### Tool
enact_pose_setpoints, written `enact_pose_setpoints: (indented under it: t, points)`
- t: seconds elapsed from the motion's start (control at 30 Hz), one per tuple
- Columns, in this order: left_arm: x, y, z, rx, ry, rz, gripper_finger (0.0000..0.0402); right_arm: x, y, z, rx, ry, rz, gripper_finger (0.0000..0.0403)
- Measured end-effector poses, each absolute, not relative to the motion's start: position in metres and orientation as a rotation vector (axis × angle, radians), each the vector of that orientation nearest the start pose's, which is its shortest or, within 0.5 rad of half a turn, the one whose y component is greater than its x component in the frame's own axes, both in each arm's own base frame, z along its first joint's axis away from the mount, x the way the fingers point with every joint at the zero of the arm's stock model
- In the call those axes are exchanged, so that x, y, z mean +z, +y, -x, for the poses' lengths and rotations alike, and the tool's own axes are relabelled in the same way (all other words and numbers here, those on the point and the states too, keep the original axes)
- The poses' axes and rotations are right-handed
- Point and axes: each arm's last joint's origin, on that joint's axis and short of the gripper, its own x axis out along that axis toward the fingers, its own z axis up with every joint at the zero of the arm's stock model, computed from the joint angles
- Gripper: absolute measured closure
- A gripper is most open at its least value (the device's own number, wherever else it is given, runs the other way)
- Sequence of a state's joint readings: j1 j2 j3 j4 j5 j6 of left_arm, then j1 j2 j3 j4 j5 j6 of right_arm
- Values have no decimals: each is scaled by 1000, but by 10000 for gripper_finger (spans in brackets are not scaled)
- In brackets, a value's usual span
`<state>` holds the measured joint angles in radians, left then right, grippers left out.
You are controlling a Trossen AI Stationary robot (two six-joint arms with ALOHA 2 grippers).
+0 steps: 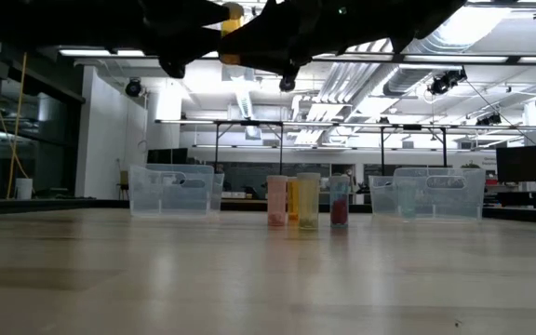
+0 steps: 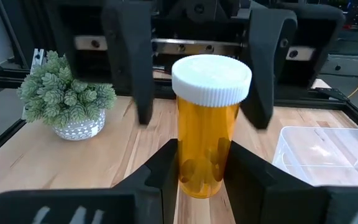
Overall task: Pick and place medicine bottles into bin by pill shape (circle, oval)
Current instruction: Put the small orange tablet bottle into the right transparent bin
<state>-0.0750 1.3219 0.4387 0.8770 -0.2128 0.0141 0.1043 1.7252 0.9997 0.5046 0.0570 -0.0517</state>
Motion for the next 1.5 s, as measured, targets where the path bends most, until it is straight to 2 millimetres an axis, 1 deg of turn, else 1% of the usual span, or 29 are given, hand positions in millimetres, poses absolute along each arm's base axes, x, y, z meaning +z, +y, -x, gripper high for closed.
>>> enact_pose_setpoints:
  t: [0.07, 0.17, 0.27, 0.6, 1.23, 1.37, 1.5]
  points:
    - [206, -13, -260, 141, 23, -23, 179, 225, 38, -376, 53, 221, 68, 306]
    - [210, -15, -269, 136, 12, -37, 178, 225, 38, -376, 53, 219, 70, 306]
    - [213, -16, -271, 132, 5, -38, 178, 225, 38, -376, 53, 227, 70, 306]
    - [212, -15, -271, 161, 13, -54, 183, 225, 38, -376, 54, 226, 70, 306]
    - [211, -15, -271, 169, 26, -67, 293, 225, 38, -376, 55, 226, 70, 306]
    - [211, -15, -271, 168, 26, -67, 309, 225, 38, -376, 55, 226, 71, 306]
    - [211, -15, -271, 168, 26, -67, 313, 225, 38, -376, 55, 226, 71, 306]
